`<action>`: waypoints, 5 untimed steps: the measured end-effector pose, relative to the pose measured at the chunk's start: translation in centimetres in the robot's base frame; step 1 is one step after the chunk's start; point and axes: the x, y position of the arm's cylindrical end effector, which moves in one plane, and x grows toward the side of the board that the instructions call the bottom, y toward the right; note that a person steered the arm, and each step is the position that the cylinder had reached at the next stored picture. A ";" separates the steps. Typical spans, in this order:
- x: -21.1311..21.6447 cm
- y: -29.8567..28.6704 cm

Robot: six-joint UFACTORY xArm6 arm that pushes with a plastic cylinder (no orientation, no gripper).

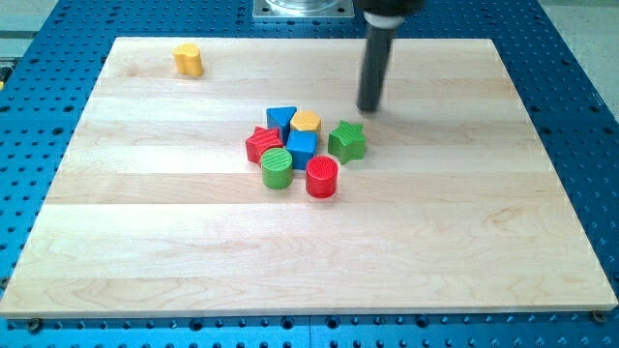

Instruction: Move the yellow heart to the top right of the green star

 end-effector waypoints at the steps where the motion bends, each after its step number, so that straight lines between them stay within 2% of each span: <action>1: -3.4 -10.2; 3: -8.2 -19.2; 4: -5.4 -25.6; 5: -6.6 -24.6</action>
